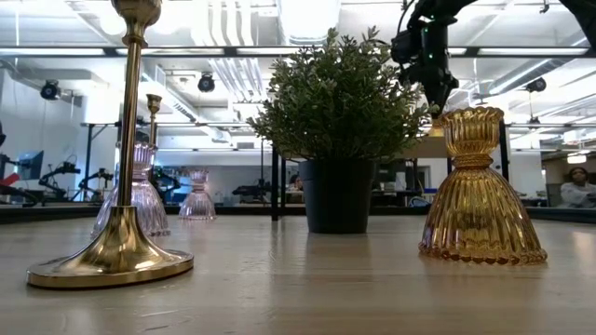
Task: Pick & Place candle stick holders
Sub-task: Put the top orange candle holder on the shelf
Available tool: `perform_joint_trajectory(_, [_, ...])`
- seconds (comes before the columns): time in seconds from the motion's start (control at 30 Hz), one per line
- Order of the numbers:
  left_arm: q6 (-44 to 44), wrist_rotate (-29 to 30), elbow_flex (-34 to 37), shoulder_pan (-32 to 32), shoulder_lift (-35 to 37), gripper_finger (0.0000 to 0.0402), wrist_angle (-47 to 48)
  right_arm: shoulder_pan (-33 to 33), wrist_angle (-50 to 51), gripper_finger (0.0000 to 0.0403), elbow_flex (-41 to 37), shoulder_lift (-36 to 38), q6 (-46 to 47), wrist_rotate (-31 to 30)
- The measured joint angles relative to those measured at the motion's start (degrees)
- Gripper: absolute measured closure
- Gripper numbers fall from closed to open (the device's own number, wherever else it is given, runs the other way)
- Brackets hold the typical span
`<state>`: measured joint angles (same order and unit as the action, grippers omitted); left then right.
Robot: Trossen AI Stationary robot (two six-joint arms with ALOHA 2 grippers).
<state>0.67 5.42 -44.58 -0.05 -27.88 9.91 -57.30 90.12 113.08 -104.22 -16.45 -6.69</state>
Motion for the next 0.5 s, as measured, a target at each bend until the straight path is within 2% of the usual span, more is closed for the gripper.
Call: perform_joint_trajectory(0.5, [0.0,0.0,0.0,0.0,0.0,0.0371,0.0,0.4,-0.2,0.0378,-1.0,0.1,0.0,0.6])
